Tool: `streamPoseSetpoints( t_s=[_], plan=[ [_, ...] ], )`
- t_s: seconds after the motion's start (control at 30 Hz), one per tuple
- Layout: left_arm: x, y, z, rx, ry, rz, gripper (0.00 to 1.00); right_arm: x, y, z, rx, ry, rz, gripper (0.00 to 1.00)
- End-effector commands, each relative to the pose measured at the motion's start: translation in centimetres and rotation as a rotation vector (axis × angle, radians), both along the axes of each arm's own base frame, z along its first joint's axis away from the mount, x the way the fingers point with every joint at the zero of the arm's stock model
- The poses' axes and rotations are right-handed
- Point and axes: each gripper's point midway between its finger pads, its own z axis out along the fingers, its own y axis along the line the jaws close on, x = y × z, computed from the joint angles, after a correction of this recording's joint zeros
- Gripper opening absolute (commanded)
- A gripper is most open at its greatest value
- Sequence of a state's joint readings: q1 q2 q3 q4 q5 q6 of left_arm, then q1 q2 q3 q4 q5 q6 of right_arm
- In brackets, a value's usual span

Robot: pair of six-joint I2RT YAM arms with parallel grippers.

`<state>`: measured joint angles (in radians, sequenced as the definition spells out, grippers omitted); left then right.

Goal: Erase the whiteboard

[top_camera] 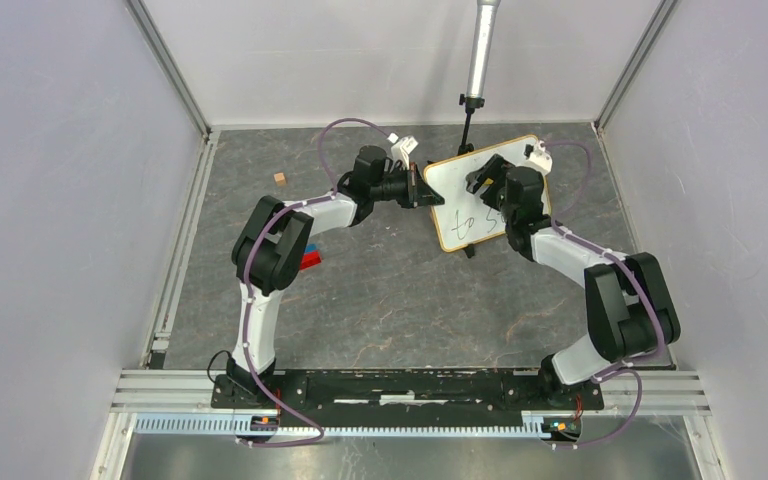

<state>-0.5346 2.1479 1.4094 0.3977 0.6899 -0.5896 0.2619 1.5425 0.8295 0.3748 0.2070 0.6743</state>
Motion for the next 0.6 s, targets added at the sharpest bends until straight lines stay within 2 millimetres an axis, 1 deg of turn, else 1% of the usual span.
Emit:
streamPoseSetpoints(
  t_s=[0.0, 0.07, 0.1, 0.17, 0.23, 0.33, 0.4, 0.5, 0.53, 0.57],
  plan=[
    [-0.3, 1.8, -4.4, 0.179, 0.031, 0.040, 0.02, 0.1, 0.6, 0.0, 0.121, -0.031, -0.032, 0.76],
    [-0.3, 1.8, -4.3, 0.178, 0.031, 0.038, 0.02, 0.2, 0.8, 0.2, 0.127, -0.044, -0.019, 0.71],
    [-0.4, 1.8, -4.4, 0.179, 0.032, 0.036, 0.02, 0.3, 1.0, 0.3, 0.128, -0.047, -0.008, 0.71],
    [-0.4, 1.6, -4.4, 0.177, 0.034, 0.032, 0.02, 0.7, 1.4, 0.4, 0.113, -0.044, 0.015, 0.71],
    [-0.5, 1.5, -4.4, 0.176, 0.032, 0.028, 0.02, 0.8, 1.2, 0.4, 0.093, -0.043, 0.011, 0.73],
    [-0.5, 1.5, -4.4, 0.180, 0.028, 0.029, 0.02, 0.7, 0.4, 0.9, 0.052, -0.060, -0.014, 0.81],
    [-0.4, 1.5, -4.5, 0.181, 0.028, 0.029, 0.02, 0.6, 0.0, 1.4, 0.029, -0.072, -0.020, 0.84],
    [-0.5, 1.3, -4.5, 0.178, 0.030, 0.024, 0.02, 0.8, -0.1, 2.0, 0.012, -0.091, -0.018, 0.84],
    [-0.5, 1.3, -4.5, 0.180, 0.030, 0.025, 0.02, 1.1, -0.1, 2.1, 0.003, -0.094, -0.014, 0.83],
    [-0.5, 1.4, -4.5, 0.182, 0.030, 0.026, 0.02, 1.4, 0.0, 2.2, -0.009, -0.090, -0.003, 0.79]
  ],
)
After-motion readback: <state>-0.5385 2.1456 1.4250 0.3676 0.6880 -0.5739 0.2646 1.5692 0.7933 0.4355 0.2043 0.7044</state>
